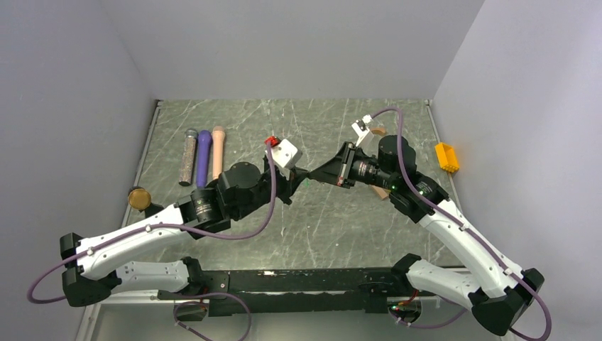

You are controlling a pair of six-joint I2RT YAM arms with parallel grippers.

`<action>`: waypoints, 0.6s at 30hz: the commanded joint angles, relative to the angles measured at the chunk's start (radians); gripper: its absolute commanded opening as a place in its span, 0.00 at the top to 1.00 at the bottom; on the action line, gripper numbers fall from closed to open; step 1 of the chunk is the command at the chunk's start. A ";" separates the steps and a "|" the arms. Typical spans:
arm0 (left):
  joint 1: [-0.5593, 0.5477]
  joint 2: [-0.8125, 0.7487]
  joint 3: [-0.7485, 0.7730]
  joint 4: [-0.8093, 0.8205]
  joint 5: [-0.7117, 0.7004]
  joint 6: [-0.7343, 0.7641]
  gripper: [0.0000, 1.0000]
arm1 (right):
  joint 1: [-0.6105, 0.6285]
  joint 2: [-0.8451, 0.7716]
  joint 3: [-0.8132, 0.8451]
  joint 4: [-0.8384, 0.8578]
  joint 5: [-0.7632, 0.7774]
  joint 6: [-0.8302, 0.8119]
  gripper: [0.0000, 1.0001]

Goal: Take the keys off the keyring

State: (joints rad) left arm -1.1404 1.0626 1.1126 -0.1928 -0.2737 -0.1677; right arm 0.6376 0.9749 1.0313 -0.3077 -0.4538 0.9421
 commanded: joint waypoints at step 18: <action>-0.105 0.085 0.187 -0.105 -0.016 0.100 0.23 | 0.007 -0.074 0.015 -0.056 0.022 -0.048 1.00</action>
State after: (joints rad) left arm -1.2156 1.1412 1.2404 -0.2897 -0.3721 -0.0677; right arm 0.6388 0.9100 1.0302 -0.4026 -0.4267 0.9051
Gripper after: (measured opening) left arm 0.706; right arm 0.019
